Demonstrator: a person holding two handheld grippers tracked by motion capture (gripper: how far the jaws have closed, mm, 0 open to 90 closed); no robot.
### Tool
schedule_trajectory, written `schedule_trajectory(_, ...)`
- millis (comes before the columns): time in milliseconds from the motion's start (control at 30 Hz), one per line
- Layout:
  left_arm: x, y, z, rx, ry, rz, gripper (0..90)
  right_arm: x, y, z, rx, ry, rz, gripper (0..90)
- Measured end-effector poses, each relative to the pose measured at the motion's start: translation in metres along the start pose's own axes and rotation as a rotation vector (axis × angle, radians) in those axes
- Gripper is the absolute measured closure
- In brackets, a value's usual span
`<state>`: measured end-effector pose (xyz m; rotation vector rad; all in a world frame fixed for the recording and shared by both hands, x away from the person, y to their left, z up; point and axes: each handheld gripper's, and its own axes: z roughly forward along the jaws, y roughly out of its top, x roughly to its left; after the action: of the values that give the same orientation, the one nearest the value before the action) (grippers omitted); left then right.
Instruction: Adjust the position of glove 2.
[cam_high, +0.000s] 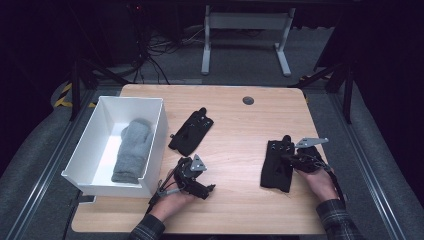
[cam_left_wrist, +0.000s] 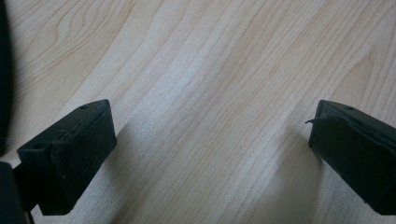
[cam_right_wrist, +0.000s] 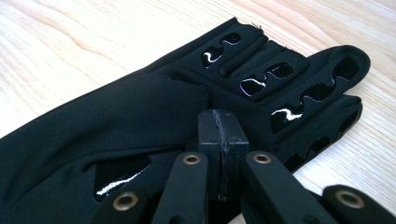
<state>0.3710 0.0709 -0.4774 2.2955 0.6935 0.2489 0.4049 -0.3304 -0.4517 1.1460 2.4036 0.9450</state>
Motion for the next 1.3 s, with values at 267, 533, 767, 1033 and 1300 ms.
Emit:
schedule_trajectory(267,0.000,0.000,0.000,0.000,0.000,0.000,1.1,0.028,0.005,0.005,0.012,0.103,-0.121,90.0)
schedule_trajectory(533,0.000,0.000,0.000,0.000,0.000,0.000,1.0,0.059,0.006,0.008,0.025,0.200,-0.220,90.0)
schedule_trajectory(767,0.000,0.000,0.000,0.000,0.000,0.000,1.0,0.076,-0.001,0.001,0.034,0.224,-0.265,90.0)
schedule_trajectory(1033,0.000,0.000,0.000,0.003,0.000,0.000,0.9,0.054,-0.004,-0.022,-0.085,0.139,-0.155,53.9)
schedule_trajectory(1300,0.000,0.001,0.000,0.010,-0.003,0.000,0.3,0.008,-0.026,-0.016,-0.074,-0.057,0.009,30.5)
